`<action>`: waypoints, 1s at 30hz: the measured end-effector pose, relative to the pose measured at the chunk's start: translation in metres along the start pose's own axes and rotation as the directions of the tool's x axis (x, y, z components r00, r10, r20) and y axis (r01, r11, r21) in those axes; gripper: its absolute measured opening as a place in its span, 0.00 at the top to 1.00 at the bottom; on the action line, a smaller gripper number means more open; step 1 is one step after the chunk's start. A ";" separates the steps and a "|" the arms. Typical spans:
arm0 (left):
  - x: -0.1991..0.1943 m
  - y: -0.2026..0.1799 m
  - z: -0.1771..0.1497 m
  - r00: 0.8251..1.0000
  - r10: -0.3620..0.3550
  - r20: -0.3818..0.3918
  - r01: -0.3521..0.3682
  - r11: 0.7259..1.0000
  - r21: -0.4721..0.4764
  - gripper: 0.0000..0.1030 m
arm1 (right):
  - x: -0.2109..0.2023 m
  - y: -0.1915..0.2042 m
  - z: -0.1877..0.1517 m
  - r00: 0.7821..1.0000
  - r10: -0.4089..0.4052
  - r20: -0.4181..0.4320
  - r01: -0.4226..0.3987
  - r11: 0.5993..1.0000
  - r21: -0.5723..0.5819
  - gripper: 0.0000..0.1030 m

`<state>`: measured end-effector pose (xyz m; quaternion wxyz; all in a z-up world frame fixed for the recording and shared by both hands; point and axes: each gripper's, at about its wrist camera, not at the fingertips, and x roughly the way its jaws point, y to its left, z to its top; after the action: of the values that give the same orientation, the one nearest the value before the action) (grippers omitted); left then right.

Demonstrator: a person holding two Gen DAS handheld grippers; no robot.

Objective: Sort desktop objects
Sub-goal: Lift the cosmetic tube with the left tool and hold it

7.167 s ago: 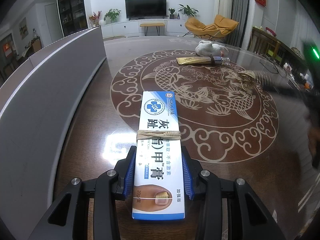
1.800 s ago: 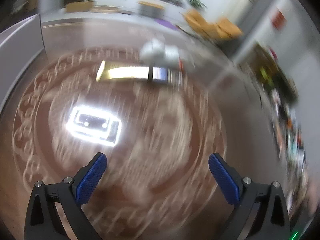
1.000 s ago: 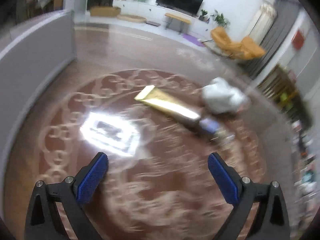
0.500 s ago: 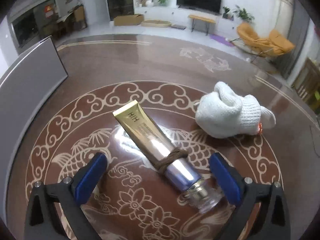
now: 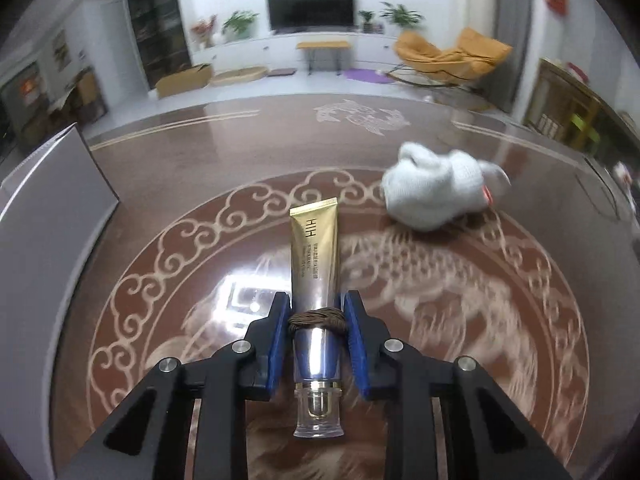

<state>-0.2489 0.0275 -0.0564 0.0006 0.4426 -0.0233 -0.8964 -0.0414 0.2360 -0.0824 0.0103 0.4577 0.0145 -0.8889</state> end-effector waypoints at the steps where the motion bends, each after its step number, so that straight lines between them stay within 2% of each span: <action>1: -0.003 0.004 -0.005 1.000 -0.009 0.004 0.009 1.000 0.014 0.72 | 0.000 0.000 0.000 1.000 0.000 0.000 0.000 1.000 0.000 0.00; 6: -0.030 0.041 -0.037 0.999 -0.041 0.006 0.041 0.997 0.059 0.72 | 0.000 0.000 0.000 1.000 0.000 0.000 0.000 1.000 0.000 0.00; 12: -0.044 0.075 -0.059 0.997 -0.071 0.024 0.070 0.997 0.026 0.73 | 0.000 0.000 0.000 1.000 0.000 0.000 0.000 1.000 0.000 0.00; 30: -0.051 0.077 -0.073 0.997 -0.077 0.027 0.076 0.997 0.018 0.73 | 0.001 0.000 0.000 1.000 0.000 0.000 0.000 1.000 0.000 0.00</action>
<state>-0.1618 -0.0517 -0.0572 -0.0378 0.4309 -0.0140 -0.9015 -0.0421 0.2356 -0.0827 0.0103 0.4577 0.0144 -0.8890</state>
